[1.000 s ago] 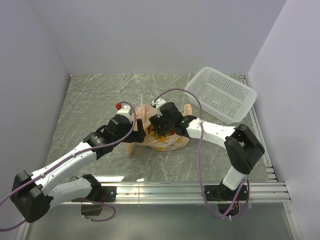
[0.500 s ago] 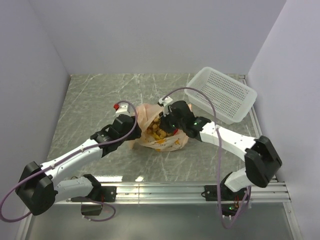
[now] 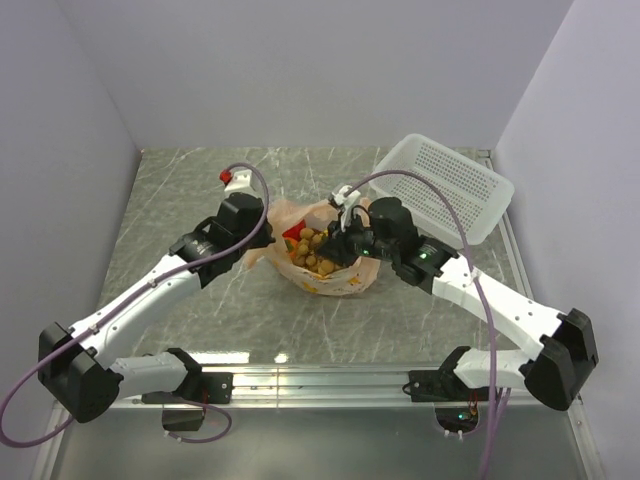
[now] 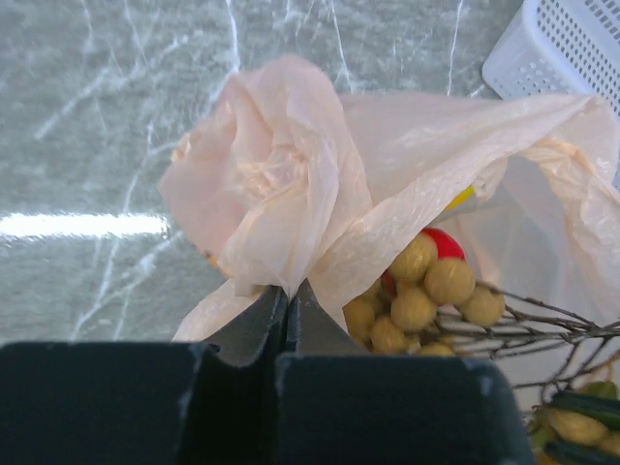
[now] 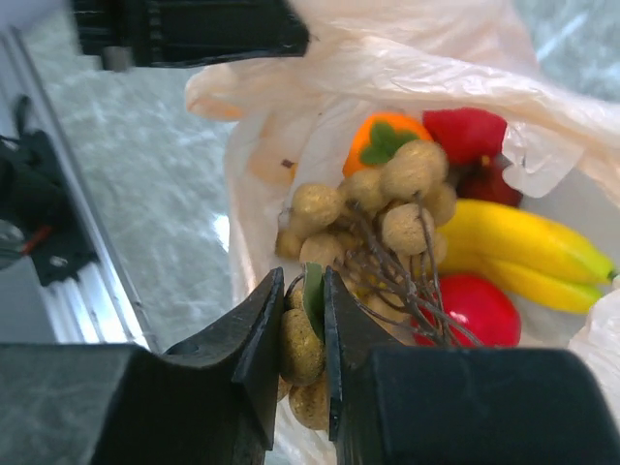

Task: Untie the knot of the plastic bag and take out the fruit

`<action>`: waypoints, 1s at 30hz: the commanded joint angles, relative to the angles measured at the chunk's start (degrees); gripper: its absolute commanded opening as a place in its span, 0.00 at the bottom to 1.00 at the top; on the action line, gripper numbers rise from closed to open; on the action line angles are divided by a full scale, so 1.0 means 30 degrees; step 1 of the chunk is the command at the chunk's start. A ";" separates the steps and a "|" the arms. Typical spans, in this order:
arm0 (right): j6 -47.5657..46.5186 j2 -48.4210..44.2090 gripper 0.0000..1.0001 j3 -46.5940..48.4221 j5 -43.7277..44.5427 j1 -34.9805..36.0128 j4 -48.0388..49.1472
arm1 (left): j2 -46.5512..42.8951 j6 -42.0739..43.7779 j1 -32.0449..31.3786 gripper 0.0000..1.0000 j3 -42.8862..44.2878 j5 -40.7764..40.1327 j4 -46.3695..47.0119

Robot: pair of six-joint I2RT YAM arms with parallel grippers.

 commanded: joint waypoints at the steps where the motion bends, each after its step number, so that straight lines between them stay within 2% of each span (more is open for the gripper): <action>1: 0.0490 -0.1479 0.00 0.0953 -0.0421 -0.0023 0.2323 | 0.0035 0.1343 0.0238 0.00 0.1774 0.0101 -0.1625; 4: 0.0696 -0.1920 0.00 0.1625 0.0490 -0.0052 0.3264 | -0.0053 0.1782 0.0326 0.01 0.2214 0.0394 -0.2416; 9: 0.0725 -0.1250 0.00 0.3847 0.0224 -0.0023 0.4643 | -0.0227 0.1930 0.0384 0.01 0.3325 0.1565 -0.3121; 12: 0.0462 -0.0518 0.00 0.4789 0.2645 -0.0052 0.5288 | -0.0521 0.2076 0.0355 0.01 0.3650 0.1715 -0.2857; 16: -0.0300 -0.0017 0.00 0.6489 0.5318 -0.0519 0.4790 | -0.0463 0.2806 0.0530 0.01 0.3826 0.0631 -0.3121; 23: -0.0214 0.1064 0.00 0.9593 0.9508 -0.4177 0.2567 | -0.0343 0.3658 0.1029 0.01 0.1928 0.1565 -0.2069; 28: 0.1889 0.2792 0.00 0.9217 1.0452 -0.8857 0.2006 | -0.1575 0.4506 0.1029 0.01 0.0459 0.2475 -0.0895; 30: 0.2538 0.3639 0.00 0.8573 1.0218 -0.9950 0.2444 | -0.2014 0.4625 0.1146 0.01 -0.0010 0.2504 -0.0631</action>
